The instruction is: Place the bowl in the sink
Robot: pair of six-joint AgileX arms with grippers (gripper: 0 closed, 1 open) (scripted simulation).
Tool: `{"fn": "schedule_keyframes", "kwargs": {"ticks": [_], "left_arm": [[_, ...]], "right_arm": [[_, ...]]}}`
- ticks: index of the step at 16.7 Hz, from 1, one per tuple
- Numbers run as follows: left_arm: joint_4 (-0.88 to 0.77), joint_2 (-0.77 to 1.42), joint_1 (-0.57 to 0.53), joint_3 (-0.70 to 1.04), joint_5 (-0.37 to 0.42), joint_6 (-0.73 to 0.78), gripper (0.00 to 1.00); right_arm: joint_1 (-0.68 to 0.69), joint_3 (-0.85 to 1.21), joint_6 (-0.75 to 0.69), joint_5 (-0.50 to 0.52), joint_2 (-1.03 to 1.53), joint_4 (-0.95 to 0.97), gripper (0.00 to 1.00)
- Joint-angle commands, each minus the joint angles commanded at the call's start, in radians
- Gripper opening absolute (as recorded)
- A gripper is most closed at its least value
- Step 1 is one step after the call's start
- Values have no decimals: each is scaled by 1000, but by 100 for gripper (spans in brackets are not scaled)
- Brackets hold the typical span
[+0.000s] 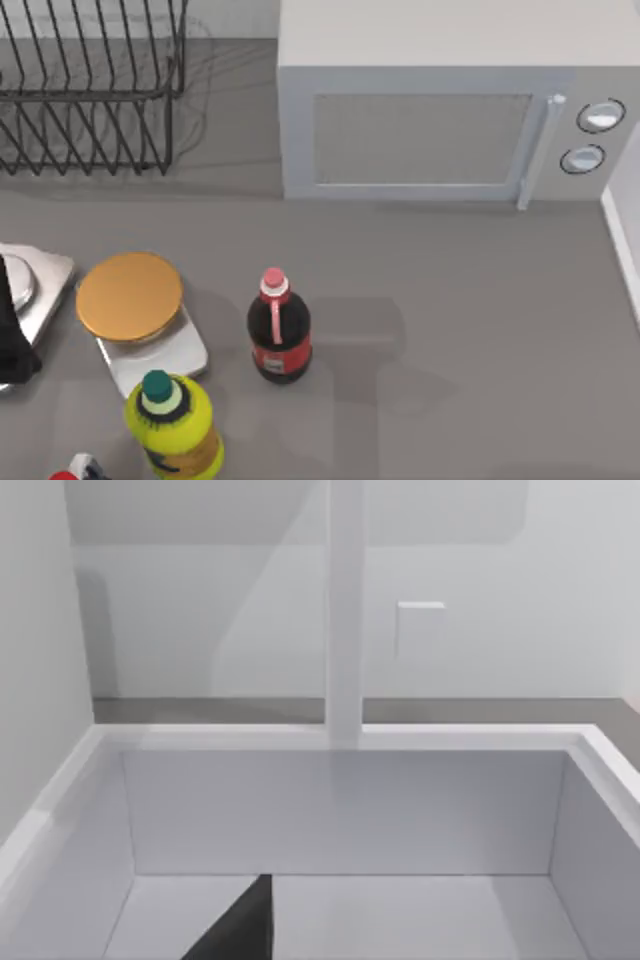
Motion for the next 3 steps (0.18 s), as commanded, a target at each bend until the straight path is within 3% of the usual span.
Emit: {"fn": "schedule_keyframes", "kwargs": {"ticks": [3], "left_arm": [[0, 0, 0, 0, 0, 0, 100]], "right_arm": [[0, 0, 0, 0, 0, 0, 100]]}}
